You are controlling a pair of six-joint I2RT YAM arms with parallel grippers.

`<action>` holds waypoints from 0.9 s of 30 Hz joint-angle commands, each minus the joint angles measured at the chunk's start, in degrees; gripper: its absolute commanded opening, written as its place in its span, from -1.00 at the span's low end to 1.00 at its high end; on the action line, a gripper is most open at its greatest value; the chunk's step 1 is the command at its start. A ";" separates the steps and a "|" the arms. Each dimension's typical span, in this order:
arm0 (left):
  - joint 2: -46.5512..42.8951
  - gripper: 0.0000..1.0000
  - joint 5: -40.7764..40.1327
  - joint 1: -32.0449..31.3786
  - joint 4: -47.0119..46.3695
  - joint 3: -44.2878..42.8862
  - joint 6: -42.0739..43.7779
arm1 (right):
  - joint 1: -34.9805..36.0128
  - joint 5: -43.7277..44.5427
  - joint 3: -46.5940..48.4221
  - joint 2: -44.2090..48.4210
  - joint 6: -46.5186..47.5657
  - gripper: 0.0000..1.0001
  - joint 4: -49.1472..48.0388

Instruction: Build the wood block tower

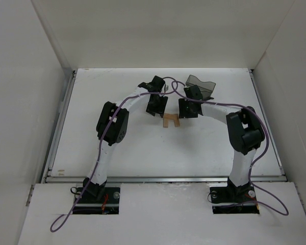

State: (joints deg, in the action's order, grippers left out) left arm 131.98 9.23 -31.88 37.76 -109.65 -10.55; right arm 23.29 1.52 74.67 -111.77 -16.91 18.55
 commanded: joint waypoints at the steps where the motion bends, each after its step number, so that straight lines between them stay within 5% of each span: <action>1: 1.35 -0.09 1.84 -0.38 2.58 1.28 -0.09 | -0.17 -0.02 -1.90 2.42 -1.29 0.11 -0.18; 27: 0.82 -0.09 3.51 -0.38 3.64 3.47 0.44 | 1.50 -2.84 -5.59 4.71 -2.34 0.04 -1.32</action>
State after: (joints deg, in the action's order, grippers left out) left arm 131.83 10.90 -31.79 37.54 -109.08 -10.33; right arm 24.10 0.01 70.26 -108.77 -18.24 17.12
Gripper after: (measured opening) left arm 0.451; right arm 0.524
